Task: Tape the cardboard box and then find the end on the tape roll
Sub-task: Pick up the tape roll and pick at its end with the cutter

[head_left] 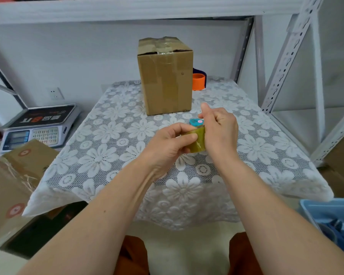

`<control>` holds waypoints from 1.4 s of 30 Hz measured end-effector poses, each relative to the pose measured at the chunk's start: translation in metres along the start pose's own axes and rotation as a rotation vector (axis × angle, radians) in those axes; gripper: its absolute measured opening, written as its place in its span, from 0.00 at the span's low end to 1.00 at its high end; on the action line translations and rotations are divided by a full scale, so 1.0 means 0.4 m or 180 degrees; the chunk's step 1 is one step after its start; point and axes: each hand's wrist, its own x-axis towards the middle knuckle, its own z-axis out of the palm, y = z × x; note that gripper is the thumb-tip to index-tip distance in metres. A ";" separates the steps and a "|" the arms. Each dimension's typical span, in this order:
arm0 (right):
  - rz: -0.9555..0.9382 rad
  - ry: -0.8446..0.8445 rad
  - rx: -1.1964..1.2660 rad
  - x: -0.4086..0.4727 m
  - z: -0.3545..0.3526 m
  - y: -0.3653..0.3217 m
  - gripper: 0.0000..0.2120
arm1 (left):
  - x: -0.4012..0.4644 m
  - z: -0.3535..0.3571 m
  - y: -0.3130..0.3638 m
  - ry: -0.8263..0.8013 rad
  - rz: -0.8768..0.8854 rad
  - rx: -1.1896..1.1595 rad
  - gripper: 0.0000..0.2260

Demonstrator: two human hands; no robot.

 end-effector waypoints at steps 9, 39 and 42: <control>-0.0034 0.0050 -0.0071 0.001 0.001 0.002 0.26 | 0.001 -0.004 0.001 0.0023 -0.0057 -0.0021 0.01; 0.0235 -0.0096 0.0184 0.002 -0.007 -0.002 0.25 | 0.004 -0.005 -0.007 0.0194 0.0068 0.0266 0.04; 0.0339 -0.0080 0.0226 0.006 -0.007 -0.002 0.23 | 0.003 -0.009 -0.002 0.0099 0.0106 0.0378 0.06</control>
